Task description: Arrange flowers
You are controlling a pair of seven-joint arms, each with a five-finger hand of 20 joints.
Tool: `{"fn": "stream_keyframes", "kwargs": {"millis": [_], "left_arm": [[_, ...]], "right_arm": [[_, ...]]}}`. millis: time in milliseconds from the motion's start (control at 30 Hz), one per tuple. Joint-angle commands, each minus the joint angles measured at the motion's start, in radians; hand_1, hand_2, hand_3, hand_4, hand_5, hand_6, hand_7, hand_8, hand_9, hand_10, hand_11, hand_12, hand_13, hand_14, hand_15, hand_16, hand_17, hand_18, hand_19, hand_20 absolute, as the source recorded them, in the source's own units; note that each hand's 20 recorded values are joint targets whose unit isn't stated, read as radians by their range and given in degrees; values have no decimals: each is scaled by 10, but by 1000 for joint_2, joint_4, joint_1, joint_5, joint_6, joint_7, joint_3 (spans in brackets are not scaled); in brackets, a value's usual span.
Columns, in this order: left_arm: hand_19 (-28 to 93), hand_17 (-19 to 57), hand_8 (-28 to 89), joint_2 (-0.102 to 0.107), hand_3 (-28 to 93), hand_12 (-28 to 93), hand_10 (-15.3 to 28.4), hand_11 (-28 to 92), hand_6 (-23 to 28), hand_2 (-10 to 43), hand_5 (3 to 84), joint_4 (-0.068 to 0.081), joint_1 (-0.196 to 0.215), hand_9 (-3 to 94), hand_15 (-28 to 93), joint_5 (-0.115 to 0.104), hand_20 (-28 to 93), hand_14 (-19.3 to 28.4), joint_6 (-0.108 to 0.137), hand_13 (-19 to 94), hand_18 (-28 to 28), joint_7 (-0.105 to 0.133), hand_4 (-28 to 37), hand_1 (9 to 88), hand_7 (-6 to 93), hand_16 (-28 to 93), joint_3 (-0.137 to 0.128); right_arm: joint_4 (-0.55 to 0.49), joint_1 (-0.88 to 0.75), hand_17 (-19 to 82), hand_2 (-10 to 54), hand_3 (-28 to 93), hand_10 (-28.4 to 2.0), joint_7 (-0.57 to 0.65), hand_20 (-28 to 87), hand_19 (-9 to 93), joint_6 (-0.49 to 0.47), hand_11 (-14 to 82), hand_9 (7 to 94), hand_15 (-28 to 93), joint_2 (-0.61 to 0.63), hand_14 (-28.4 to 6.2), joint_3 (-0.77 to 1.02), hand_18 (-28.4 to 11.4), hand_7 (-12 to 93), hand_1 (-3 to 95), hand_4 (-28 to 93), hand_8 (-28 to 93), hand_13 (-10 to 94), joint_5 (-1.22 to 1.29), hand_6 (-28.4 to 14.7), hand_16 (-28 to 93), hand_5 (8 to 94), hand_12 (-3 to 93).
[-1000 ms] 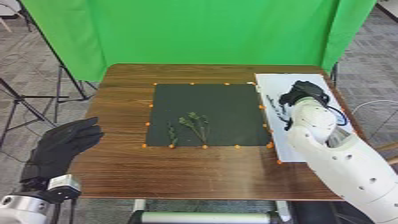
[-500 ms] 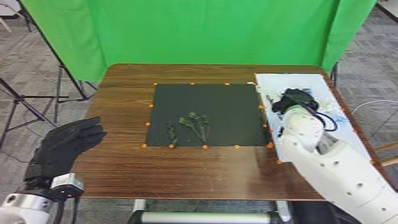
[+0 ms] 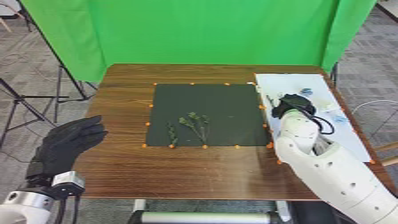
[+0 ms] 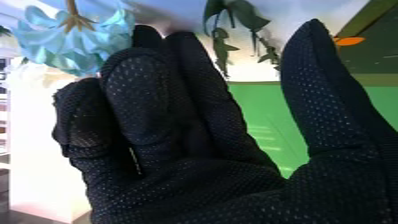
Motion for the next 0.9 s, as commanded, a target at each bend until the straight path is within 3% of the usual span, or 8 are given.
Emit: {"fn": "stream_keyframes", "kwargs": {"millis": [33, 67, 100, 400, 667, 900], "left_arm": [[583, -88, -104, -11, 819, 111, 222, 359, 130, 40, 456, 4, -7, 396, 627, 7, 112, 284, -15, 257, 226, -12, -170, 272, 192, -135, 4], [583, -88, -104, -7, 818, 111, 221, 359, 130, 40, 456, 5, -5, 397, 627, 4, 112, 284, -11, 257, 226, -3, -171, 272, 192, -135, 6], [583, -88, -104, -12, 819, 111, 221, 359, 130, 40, 456, 6, -13, 397, 627, 7, 112, 284, -17, 257, 226, -13, -171, 272, 192, -135, 7], [584, -88, -105, -13, 818, 110, 222, 359, 131, 41, 457, 8, -17, 396, 627, 5, 112, 284, -17, 257, 226, -11, -171, 272, 193, -136, 11], [584, -88, -105, -17, 818, 110, 223, 359, 130, 42, 457, 12, -29, 397, 628, 9, 111, 284, -25, 257, 226, -24, -171, 272, 194, -136, 12], [585, -89, -105, -20, 817, 110, 223, 359, 132, 44, 458, 10, -26, 396, 627, 8, 111, 284, -26, 257, 227, -27, -169, 273, 193, -136, 8]], "right_arm": [[39, 26, 505, 3, 743, -232, 7, 206, 932, -15, 183, 621, 730, -17, -144, -12, -206, 101, 280, -237, -88, 681, -13, -140, 193, 650, 162], [44, 34, 505, 4, 743, -232, 4, 206, 932, -9, 183, 622, 730, -19, -144, -22, -206, 101, 280, -237, -87, 681, -13, -139, 193, 651, 162], [43, 29, 505, 5, 742, -231, 2, 206, 932, -9, 183, 622, 730, -20, -144, -23, -206, 102, 280, -237, -87, 681, -16, -138, 193, 652, 162], [72, 32, 505, 5, 740, -219, 1, 205, 932, -35, 190, 637, 729, -62, -139, -40, -205, 112, 291, -236, -89, 684, -24, -124, 192, 665, 162], [107, 16, 510, -14, 752, -168, 9, 228, 932, -66, 229, 742, 715, -96, -107, -19, -198, 165, 379, -267, -107, 727, -1, -60, 197, 736, 171], [100, -12, 516, -35, 707, -135, 8, 281, 932, -97, 260, 810, 711, -107, -89, 16, -196, 196, 486, -281, 37, 753, 31, -37, 217, 800, 191]]}}
